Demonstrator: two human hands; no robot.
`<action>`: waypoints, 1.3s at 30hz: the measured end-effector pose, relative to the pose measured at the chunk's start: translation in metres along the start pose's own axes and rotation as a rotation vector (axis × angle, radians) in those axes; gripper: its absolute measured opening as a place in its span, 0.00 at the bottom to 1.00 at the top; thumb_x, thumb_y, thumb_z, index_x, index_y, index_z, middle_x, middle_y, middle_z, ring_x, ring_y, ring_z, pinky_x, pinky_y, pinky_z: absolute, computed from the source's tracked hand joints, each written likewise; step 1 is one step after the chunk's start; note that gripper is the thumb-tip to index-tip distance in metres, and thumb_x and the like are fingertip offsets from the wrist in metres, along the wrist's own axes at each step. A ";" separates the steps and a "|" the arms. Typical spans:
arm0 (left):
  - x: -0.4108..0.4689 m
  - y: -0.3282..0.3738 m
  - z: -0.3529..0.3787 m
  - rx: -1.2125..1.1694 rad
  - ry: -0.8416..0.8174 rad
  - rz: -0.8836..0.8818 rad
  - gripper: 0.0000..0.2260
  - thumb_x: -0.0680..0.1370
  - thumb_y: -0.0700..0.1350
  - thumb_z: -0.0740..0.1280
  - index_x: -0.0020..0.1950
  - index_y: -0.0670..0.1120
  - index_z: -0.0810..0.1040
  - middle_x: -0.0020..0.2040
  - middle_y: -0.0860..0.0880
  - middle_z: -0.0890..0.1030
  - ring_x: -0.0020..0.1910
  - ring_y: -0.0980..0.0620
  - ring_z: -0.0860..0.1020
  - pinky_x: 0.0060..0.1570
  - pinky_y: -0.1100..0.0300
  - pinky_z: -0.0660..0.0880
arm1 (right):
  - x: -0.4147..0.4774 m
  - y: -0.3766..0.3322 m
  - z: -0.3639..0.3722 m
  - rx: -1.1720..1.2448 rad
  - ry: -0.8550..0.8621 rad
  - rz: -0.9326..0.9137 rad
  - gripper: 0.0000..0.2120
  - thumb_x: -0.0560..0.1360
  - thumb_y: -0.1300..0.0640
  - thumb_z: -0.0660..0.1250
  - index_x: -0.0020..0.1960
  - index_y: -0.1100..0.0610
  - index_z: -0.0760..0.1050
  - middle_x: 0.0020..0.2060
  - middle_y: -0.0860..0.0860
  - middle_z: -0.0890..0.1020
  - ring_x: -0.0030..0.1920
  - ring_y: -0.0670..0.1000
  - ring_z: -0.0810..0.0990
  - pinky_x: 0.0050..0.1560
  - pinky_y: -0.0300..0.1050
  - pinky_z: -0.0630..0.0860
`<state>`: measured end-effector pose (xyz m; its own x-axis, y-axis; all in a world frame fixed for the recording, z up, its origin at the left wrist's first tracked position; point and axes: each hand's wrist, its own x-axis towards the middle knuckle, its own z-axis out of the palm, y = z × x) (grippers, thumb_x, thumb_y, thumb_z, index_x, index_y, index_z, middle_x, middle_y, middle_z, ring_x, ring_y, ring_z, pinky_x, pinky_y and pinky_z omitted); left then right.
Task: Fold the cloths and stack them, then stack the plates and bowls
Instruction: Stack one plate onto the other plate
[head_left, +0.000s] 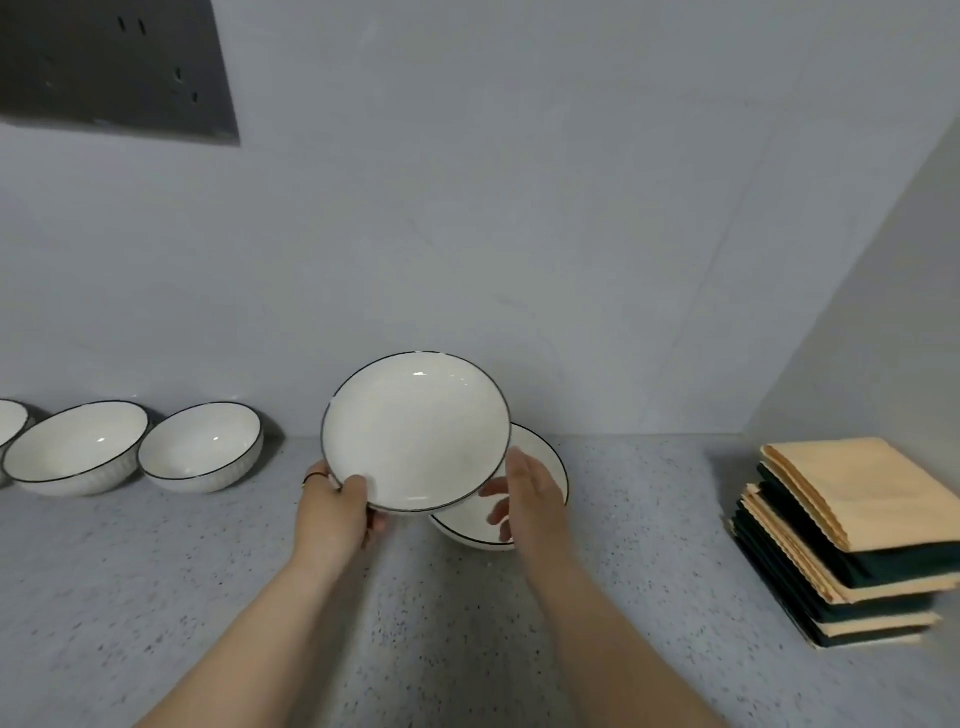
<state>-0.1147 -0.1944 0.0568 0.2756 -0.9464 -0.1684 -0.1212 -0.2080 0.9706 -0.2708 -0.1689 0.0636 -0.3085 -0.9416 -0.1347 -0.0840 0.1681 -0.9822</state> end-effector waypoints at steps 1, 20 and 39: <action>-0.002 0.004 0.008 0.011 -0.023 0.014 0.07 0.77 0.33 0.54 0.54 0.40 0.65 0.28 0.42 0.72 0.13 0.56 0.68 0.13 0.70 0.59 | 0.003 -0.002 -0.002 -0.005 0.009 -0.001 0.11 0.80 0.52 0.55 0.57 0.56 0.70 0.33 0.48 0.74 0.28 0.46 0.71 0.24 0.32 0.66; -0.001 -0.005 0.064 0.667 -0.107 0.101 0.14 0.78 0.41 0.55 0.62 0.42 0.71 0.54 0.45 0.67 0.53 0.44 0.70 0.48 0.57 0.67 | 0.013 0.039 -0.041 -0.517 0.053 0.108 0.20 0.80 0.57 0.51 0.72 0.59 0.59 0.76 0.53 0.46 0.74 0.51 0.56 0.63 0.40 0.63; 0.017 -0.033 0.068 0.368 -0.188 0.009 0.16 0.76 0.33 0.55 0.64 0.38 0.70 0.61 0.34 0.72 0.55 0.38 0.73 0.56 0.50 0.71 | 0.020 0.050 -0.033 -0.752 0.062 0.178 0.25 0.81 0.52 0.48 0.75 0.58 0.49 0.76 0.53 0.44 0.75 0.55 0.50 0.74 0.48 0.51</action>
<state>-0.1711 -0.2209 0.0102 0.0978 -0.9701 -0.2223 -0.4651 -0.2421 0.8515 -0.3121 -0.1700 0.0156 -0.4281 -0.8676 -0.2530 -0.6418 0.4889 -0.5908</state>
